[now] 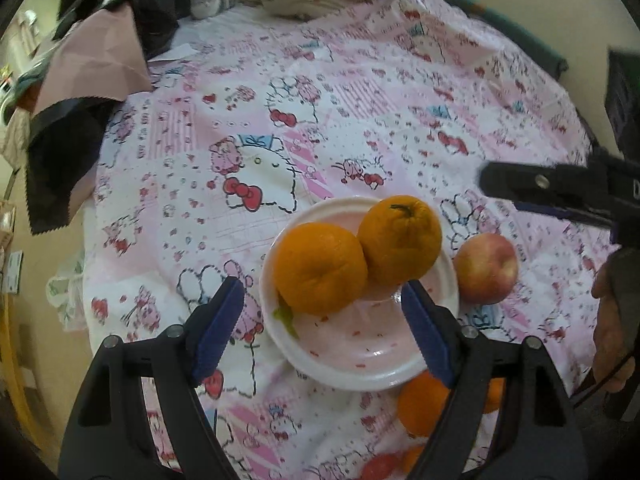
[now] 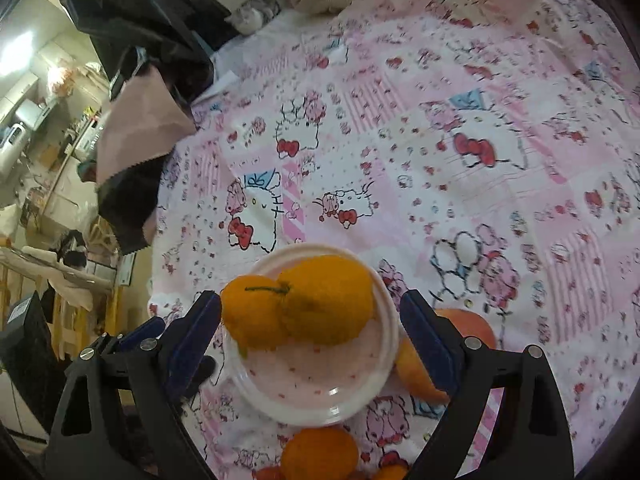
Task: Organize fruits
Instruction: 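Place the orange on the pink plate with the left tool while the right tool places the dekopon beside it, then grasp the second large orange with the left tool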
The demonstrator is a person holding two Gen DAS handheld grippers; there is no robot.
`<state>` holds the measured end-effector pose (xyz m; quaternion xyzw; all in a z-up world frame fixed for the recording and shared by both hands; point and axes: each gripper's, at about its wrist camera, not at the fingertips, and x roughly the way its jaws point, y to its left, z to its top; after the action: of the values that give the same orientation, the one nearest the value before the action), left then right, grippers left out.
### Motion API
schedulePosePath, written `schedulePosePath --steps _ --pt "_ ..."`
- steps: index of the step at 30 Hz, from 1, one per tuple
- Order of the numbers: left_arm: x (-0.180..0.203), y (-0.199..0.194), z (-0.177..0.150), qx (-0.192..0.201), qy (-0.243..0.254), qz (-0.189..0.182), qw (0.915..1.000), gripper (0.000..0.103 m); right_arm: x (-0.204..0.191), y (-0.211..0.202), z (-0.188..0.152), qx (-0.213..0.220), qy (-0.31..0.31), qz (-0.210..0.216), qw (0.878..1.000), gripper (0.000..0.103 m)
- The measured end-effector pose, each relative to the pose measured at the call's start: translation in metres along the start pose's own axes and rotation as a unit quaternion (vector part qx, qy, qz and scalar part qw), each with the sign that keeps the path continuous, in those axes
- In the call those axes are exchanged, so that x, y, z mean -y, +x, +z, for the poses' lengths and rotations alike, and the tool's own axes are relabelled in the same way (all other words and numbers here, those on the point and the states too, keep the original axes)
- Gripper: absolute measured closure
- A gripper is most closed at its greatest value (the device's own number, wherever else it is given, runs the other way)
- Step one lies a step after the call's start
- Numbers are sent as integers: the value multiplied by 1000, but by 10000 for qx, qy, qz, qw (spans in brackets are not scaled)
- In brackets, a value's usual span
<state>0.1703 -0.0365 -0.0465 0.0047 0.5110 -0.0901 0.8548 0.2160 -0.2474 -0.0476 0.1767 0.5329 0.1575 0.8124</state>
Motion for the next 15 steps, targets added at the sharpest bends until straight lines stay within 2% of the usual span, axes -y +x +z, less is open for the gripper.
schedulePosePath --steps 6,11,15 --pt "-1 -28 -20 176 -157 -105 9997 24 26 -36 -31 40 263 -59 9996 10" --pt "1 -40 -42 206 -427 -119 9988 7 50 -50 -55 23 815 29 9967 10" --pt "8 -40 -62 40 -528 -128 9985 7 59 -60 -77 -41 941 91 9955 10"
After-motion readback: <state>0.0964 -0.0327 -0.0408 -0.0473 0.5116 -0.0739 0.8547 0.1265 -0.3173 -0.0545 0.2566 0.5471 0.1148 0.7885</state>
